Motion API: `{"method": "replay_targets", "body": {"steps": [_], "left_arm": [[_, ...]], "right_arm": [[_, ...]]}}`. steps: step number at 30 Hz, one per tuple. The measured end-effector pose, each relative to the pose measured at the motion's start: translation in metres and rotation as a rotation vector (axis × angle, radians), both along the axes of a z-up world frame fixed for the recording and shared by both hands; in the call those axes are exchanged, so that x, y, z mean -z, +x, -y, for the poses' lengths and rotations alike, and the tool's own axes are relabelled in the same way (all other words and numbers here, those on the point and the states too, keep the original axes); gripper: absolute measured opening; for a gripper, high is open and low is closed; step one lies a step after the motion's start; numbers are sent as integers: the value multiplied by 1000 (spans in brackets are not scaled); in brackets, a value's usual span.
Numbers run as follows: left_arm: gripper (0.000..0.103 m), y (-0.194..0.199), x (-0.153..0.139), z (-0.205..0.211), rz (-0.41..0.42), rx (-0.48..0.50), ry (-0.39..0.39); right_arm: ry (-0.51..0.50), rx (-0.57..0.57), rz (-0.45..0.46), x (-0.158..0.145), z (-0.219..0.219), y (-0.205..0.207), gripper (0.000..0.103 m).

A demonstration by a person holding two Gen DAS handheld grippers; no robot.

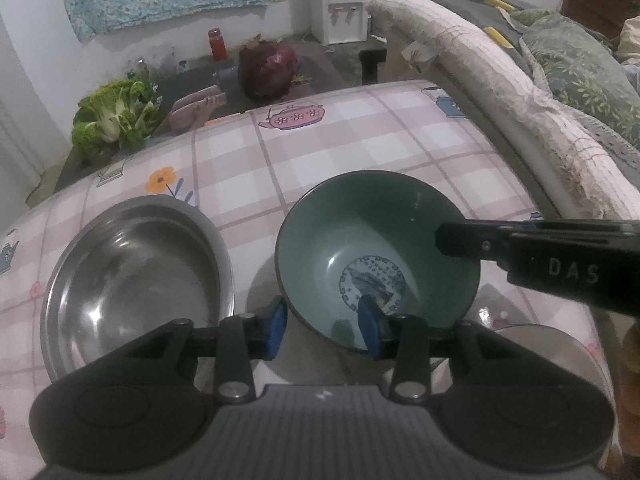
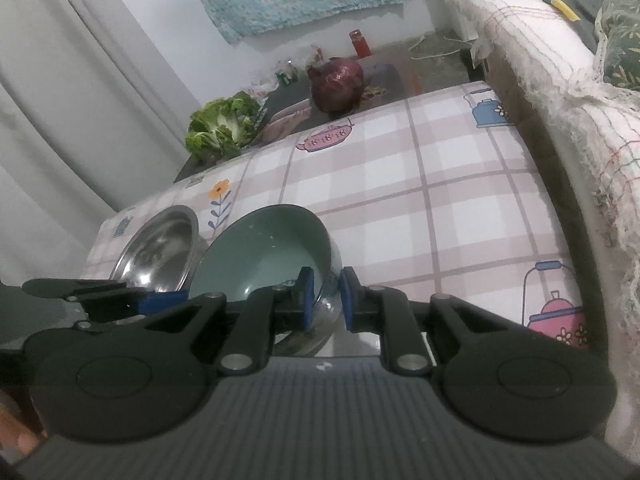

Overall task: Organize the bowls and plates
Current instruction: 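Carry the green bowl over the steel bowl with the right gripper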

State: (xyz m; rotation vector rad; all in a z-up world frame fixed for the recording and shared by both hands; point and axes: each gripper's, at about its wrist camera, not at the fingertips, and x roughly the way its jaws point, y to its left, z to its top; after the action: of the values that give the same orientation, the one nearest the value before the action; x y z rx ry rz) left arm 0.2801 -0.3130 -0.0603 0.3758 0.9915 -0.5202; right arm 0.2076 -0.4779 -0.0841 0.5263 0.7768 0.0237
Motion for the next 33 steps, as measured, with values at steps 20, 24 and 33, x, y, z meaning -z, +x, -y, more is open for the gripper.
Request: {"method": "replay_targets", "body": {"steps": [20,24,33], "left_arm": [[39,3,-3,-2,-24,-28,-14],[39,2,-5,-3,-28,-31,-22],[39,3,-7,-4,-36,-19,-41]], "right_arm": [[-40,9,-37,1,-10,11,15],[-49,10,-35,-2,-11,9,15],[-65,19,-25,-9,-11,7,15]]}}
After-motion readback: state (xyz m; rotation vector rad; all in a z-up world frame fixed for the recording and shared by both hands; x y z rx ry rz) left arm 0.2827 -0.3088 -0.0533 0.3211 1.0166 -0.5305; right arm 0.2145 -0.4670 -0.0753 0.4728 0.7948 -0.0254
